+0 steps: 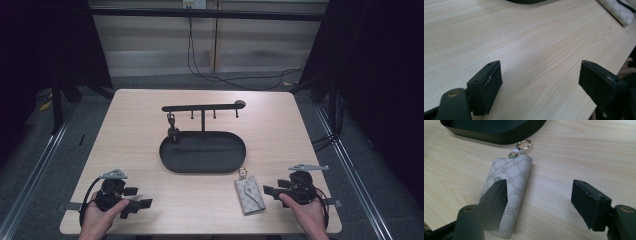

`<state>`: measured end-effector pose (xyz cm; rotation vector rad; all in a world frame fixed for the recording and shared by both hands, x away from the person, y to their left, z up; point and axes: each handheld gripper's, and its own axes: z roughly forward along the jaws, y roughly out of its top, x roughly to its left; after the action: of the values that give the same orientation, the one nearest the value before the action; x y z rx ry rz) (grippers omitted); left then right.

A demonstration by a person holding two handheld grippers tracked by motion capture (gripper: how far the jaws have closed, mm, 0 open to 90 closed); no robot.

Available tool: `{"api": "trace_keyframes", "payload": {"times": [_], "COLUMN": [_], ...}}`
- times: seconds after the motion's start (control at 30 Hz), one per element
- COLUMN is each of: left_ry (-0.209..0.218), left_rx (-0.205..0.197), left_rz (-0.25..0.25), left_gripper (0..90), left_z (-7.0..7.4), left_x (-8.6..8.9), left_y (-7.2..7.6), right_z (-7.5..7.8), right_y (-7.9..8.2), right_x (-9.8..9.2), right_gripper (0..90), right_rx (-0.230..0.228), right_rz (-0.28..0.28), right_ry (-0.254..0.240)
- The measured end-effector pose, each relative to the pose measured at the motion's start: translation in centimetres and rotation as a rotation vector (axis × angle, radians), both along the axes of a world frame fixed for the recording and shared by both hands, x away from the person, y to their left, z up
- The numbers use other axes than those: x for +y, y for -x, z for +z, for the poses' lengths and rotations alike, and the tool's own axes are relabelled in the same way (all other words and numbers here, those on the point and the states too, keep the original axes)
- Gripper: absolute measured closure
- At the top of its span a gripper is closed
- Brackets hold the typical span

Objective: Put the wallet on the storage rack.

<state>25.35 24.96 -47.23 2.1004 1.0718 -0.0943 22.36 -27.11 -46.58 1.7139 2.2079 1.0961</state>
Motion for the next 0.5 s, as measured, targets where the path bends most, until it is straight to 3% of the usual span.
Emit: {"api": "trace_keyframes", "payload": {"times": [0.13,0.2,0.4,0.5], "left_ry": [-0.006,-0.009,-0.014,-0.017], "left_rx": [-0.029,-0.024,-0.024,-0.024], "left_rz": [-0.025,-0.041,-0.054,-0.055], "left_gripper": [16.9,17.1,17.1,17.2], "left_z": [0.0,-0.1,-0.2,-0.2], "left_x": [-0.3,-0.3,-0.3,-0.4], "left_y": [0.4,0.6,0.7,0.6], "right_z": [1.2,1.7,2.2,2.2], "right_y": [-0.4,-0.6,-1.2,-1.7], "right_x": [0.8,1.3,2.5,3.1], "right_gripper": [31.2,31.7,42.3,43.3], "right_rx": [0.018,0.039,0.141,0.181], "right_rz": [0.035,0.056,0.144,0.167], "right_ry": [0.017,0.029,0.061,0.076]}}
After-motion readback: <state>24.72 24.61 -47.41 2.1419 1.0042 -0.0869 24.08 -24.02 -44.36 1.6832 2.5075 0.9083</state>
